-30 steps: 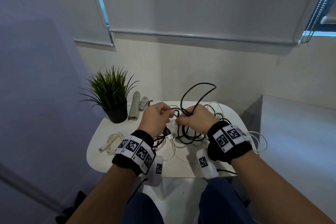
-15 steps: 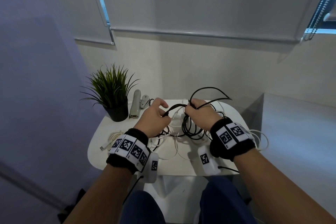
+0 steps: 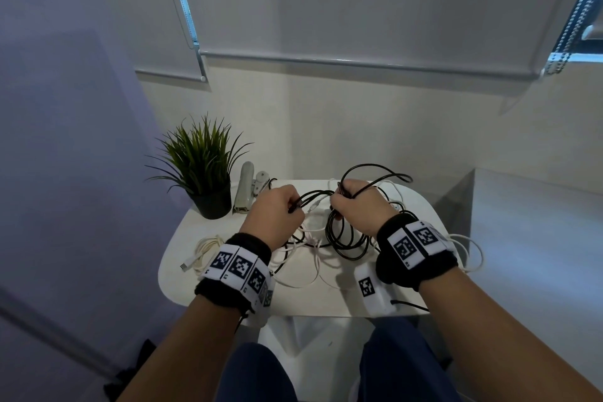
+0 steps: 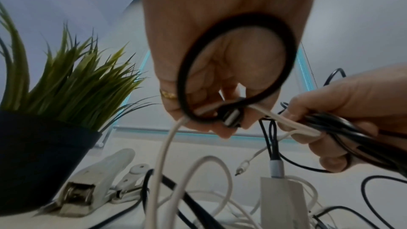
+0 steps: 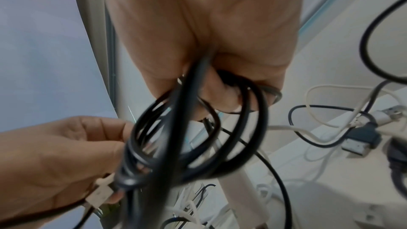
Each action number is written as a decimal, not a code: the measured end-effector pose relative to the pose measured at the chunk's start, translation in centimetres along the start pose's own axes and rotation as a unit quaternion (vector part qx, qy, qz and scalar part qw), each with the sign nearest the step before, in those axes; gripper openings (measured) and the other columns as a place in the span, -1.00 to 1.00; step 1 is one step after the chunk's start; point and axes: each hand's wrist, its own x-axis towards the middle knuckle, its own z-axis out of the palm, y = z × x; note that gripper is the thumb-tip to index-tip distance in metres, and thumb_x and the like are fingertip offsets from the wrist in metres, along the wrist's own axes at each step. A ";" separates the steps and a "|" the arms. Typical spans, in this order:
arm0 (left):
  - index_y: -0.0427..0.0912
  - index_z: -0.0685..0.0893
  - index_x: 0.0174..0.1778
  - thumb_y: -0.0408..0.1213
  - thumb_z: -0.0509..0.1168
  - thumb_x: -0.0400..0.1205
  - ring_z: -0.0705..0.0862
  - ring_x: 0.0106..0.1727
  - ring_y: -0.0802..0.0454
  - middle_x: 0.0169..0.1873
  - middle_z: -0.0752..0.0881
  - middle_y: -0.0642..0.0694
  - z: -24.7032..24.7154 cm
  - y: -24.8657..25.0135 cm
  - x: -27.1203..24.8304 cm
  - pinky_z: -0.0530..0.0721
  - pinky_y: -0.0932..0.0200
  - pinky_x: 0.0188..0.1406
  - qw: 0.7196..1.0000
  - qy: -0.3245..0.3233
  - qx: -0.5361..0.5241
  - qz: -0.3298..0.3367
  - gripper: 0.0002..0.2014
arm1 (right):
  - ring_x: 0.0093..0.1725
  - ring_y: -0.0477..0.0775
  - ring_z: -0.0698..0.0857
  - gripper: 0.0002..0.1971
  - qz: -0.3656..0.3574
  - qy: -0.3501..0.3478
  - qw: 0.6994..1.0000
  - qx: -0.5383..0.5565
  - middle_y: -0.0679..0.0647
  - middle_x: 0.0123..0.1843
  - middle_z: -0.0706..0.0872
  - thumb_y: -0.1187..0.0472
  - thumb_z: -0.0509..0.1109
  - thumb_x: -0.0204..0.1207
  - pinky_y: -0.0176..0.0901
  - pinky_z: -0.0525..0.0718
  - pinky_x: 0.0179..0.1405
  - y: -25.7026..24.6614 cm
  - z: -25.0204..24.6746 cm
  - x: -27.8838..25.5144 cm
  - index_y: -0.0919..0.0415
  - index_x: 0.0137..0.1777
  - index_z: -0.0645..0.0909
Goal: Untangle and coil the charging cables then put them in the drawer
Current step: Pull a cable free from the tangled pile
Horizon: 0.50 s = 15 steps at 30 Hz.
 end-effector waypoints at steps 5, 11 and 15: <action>-0.22 0.63 -0.16 -0.36 0.25 0.55 0.67 -0.23 -0.13 -0.30 0.70 -0.15 0.6 -0.5 0.0 0.64 0.03 -0.23 0.999 -0.030 -0.026 -0.017 -0.94 | -0.43 -0.11 0.49 -0.79 -0.027 -0.012 1.000 -0.010 -0.04 -0.43 0.58 0.22 0.35 0.50 -0.39 0.44 -0.45 -0.1 0.2 -0.1 0.16 -0.37 0.51; 0.04 0.63 -0.08 -0.38 0.32 0.58 0.68 -0.28 -0.08 -0.25 0.79 -0.18 0.6 -1.1 -0.3 0.64 -0.03 -0.18 0.956 -0.052 -0.273 -0.099 -0.82 | -0.42 -0.05 0.37 -0.74 -0.023 -0.030 0.997 -0.061 -0.04 -0.44 0.41 0.26 0.28 0.49 -0.26 0.35 -0.44 0.4 0.2 0.2 0.12 -0.40 0.34; 0.08 0.60 -0.04 -0.43 0.24 0.63 0.58 -0.47 0.11 -0.36 0.69 -0.04 -0.1 -0.9 -0.3 0.57 0.14 -0.39 0.950 -0.034 -0.297 -0.090 -0.76 | -0.41 -0.09 0.49 -0.88 -0.041 -0.011 0.998 -0.034 -0.06 -0.39 0.54 0.25 0.31 0.56 -0.52 0.41 -0.54 0.2 0.0 0.3 0.19 -0.21 0.55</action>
